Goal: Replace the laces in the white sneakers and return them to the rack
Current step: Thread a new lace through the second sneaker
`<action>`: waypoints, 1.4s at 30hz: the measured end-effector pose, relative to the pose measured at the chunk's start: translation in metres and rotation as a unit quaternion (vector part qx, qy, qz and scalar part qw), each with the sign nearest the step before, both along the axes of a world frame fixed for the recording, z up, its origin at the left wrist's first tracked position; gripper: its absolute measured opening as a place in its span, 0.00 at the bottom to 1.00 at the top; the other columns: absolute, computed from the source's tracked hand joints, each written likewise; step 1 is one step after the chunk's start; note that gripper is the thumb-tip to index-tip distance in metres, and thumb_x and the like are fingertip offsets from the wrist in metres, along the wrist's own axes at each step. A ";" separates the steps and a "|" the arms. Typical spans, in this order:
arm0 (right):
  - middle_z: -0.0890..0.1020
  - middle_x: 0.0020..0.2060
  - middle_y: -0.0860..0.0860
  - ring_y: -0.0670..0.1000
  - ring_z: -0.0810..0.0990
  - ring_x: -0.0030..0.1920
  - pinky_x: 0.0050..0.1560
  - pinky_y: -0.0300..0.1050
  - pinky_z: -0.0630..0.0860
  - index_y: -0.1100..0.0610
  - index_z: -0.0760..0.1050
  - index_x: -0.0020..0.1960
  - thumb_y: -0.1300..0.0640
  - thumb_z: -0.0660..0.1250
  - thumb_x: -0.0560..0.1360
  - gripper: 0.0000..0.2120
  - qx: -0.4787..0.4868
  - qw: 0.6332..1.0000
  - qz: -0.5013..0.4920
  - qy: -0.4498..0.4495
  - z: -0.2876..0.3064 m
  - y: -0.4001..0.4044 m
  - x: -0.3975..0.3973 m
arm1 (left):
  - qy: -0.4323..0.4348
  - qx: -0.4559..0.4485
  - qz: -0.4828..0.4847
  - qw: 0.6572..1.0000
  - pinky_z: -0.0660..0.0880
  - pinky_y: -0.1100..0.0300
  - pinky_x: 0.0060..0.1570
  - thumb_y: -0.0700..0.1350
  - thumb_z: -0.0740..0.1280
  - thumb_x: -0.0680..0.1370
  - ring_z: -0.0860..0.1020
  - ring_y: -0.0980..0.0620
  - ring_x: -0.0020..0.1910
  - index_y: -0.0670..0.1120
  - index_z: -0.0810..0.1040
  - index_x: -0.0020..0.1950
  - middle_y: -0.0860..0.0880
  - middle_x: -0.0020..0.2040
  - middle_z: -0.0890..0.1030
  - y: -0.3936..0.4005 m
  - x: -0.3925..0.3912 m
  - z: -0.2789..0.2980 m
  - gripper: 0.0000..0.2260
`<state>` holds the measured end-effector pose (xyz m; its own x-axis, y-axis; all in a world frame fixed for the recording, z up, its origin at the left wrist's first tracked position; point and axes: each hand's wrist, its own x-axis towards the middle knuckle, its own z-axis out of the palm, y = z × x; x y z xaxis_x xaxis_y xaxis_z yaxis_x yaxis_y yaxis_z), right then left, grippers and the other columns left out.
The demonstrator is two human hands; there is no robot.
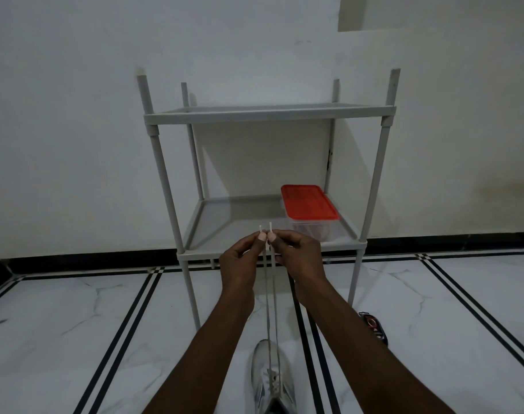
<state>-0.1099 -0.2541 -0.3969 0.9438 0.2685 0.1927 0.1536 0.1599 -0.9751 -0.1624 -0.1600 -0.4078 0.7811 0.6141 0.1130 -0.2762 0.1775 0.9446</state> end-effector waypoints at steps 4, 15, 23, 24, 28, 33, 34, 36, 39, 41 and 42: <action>0.87 0.46 0.46 0.48 0.84 0.52 0.57 0.55 0.81 0.51 0.85 0.51 0.54 0.73 0.75 0.05 -0.004 1.000 -0.002 0.011 0.001 0.002 0.000 | 0.004 0.002 0.001 1.000 0.72 0.67 0.50 0.47 0.73 0.77 0.81 0.64 0.53 0.49 0.86 0.57 0.56 0.52 0.86 0.003 0.001 0.000 0.09; 0.87 0.46 0.47 0.47 0.84 0.52 0.54 0.48 0.82 0.53 0.85 0.52 0.55 0.73 0.76 0.07 0.005 1.000 0.001 0.030 0.000 0.001 0.000 | 0.007 0.020 0.001 1.000 0.73 0.65 0.53 0.46 0.74 0.77 0.81 0.59 0.57 0.51 0.86 0.54 0.55 0.52 0.87 0.004 0.003 -0.001 0.07; 0.87 0.43 0.48 0.47 0.84 0.47 0.50 0.40 0.80 0.55 0.85 0.50 0.55 0.75 0.74 0.07 -0.108 0.992 -0.070 -0.002 -0.048 -0.020 0.016 | 0.067 0.076 0.067 0.993 0.77 0.62 0.46 0.48 0.75 0.76 0.82 0.61 0.42 0.48 0.86 0.52 0.53 0.45 0.86 0.020 -0.010 -0.043 0.07; 0.86 0.44 0.50 0.48 0.84 0.47 0.51 0.41 0.79 0.56 0.85 0.50 0.56 0.75 0.74 0.06 -0.144 0.986 -0.079 -0.003 -0.065 -0.027 0.018 | 0.093 0.087 0.082 0.988 0.79 0.57 0.48 0.49 0.75 0.76 0.82 0.58 0.44 0.48 0.86 0.51 0.52 0.45 0.86 0.023 -0.015 -0.059 0.07; 0.87 0.45 0.54 0.52 0.84 0.49 0.55 0.46 0.79 0.59 0.86 0.49 0.56 0.74 0.74 0.07 -0.296 0.950 -0.103 0.000 -0.143 -0.054 0.019 | 0.184 0.111 0.120 0.969 0.81 0.45 0.54 0.46 0.74 0.77 0.83 0.49 0.44 0.45 0.86 0.50 0.48 0.44 0.86 0.029 -0.046 -0.137 0.05; 0.83 0.56 0.57 0.56 0.82 0.55 0.57 0.44 0.74 0.63 0.80 0.61 0.55 0.73 0.75 0.18 -0.417 0.907 -0.061 0.025 -0.225 -0.071 0.004 | 0.255 0.138 0.163 0.943 0.76 0.73 0.44 0.40 0.72 0.78 0.76 0.64 0.38 0.41 0.77 0.66 0.46 0.51 0.81 0.020 -0.071 -0.216 0.17; 0.81 0.58 0.56 0.55 0.81 0.56 0.59 0.44 0.73 0.63 0.77 0.64 0.54 0.73 0.75 0.21 -0.422 0.906 -0.036 0.014 -0.234 -0.072 -0.003 | 0.253 0.156 0.151 0.943 0.75 0.74 0.42 0.38 0.71 0.78 0.77 0.61 0.40 0.41 0.75 0.69 0.45 0.53 0.80 0.017 -0.075 -0.228 0.19; 0.82 0.53 0.52 0.49 0.82 0.51 0.55 0.41 0.75 0.60 0.80 0.62 0.53 0.74 0.75 0.19 -0.397 0.917 0.041 0.013 -0.249 -0.073 -0.017 | 0.247 0.225 0.095 0.938 0.80 0.60 0.49 0.34 0.69 0.78 0.81 0.50 0.46 0.43 0.77 0.67 0.43 0.55 0.81 0.010 -0.083 -0.253 0.17; 0.87 0.46 0.51 0.38 0.82 0.39 0.46 0.34 0.76 0.59 0.85 0.51 0.54 0.73 0.76 0.09 -0.393 0.901 0.181 0.017 -0.264 -0.074 -0.035 | 0.249 0.315 -0.020 0.916 0.77 0.48 0.60 0.32 0.67 0.78 0.80 0.46 0.58 0.46 0.80 0.62 0.46 0.59 0.81 -0.007 -0.090 -0.280 0.15; 0.87 0.45 0.51 0.37 0.82 0.39 0.44 0.30 0.76 0.60 0.85 0.50 0.56 0.74 0.75 0.07 -0.388 0.896 0.216 0.012 -0.268 -0.076 -0.040 | 0.244 0.355 -0.057 0.901 0.77 0.47 0.60 0.34 0.69 0.78 0.80 0.47 0.57 0.45 0.82 0.61 0.46 0.57 0.81 -0.017 -0.090 -0.283 0.13; 0.87 0.45 0.52 0.40 0.83 0.41 0.46 0.31 0.78 0.60 0.85 0.50 0.57 0.74 0.75 0.07 -0.379 0.900 0.216 0.010 -0.271 -0.078 -0.041 | 0.247 0.374 -0.058 0.892 0.78 0.47 0.57 0.36 0.68 0.78 0.80 0.47 0.55 0.45 0.83 0.58 0.46 0.55 0.82 -0.019 -0.090 -0.286 0.11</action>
<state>-0.1507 -0.3324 -0.6679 0.7209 0.6586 -0.2158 0.2189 -0.5118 -0.8308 -0.2524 -0.1795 -0.6933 0.9028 0.4223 0.0815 0.1853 -0.5530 0.8123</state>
